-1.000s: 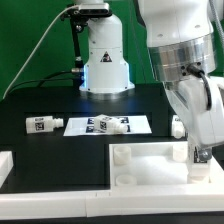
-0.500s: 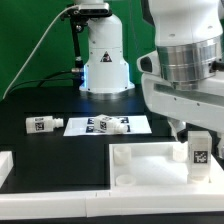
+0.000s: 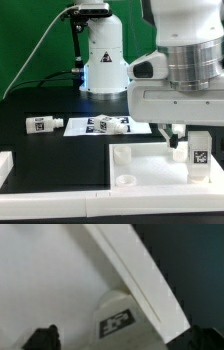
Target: Assemble one leg
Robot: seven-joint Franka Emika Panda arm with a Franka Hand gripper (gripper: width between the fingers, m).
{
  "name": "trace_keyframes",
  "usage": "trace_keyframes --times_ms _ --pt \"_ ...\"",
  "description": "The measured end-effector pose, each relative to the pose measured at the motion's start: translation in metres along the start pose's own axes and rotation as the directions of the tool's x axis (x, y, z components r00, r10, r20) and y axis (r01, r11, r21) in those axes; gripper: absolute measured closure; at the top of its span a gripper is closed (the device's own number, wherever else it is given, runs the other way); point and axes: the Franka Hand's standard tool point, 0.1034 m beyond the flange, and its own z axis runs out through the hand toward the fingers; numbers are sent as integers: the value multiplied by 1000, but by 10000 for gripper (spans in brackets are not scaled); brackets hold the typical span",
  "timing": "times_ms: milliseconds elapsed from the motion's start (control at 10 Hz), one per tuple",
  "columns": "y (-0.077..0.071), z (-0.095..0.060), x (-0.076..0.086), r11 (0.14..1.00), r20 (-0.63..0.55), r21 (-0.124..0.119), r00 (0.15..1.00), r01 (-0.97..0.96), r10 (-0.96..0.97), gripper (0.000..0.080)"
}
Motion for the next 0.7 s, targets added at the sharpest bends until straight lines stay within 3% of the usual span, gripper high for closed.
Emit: trace_keyframes --times_ms 100,300,600,700 --pt "1 -1 2 989 -8 -17 989 150 -150 151" --pt "0 -2 5 985 -23 -14 985 173 -173 151" --pt "0 -2 5 997 -24 -11 996 82 -82 515" --pt "0 -2 5 1000 -24 -8 1000 3 -4 515"
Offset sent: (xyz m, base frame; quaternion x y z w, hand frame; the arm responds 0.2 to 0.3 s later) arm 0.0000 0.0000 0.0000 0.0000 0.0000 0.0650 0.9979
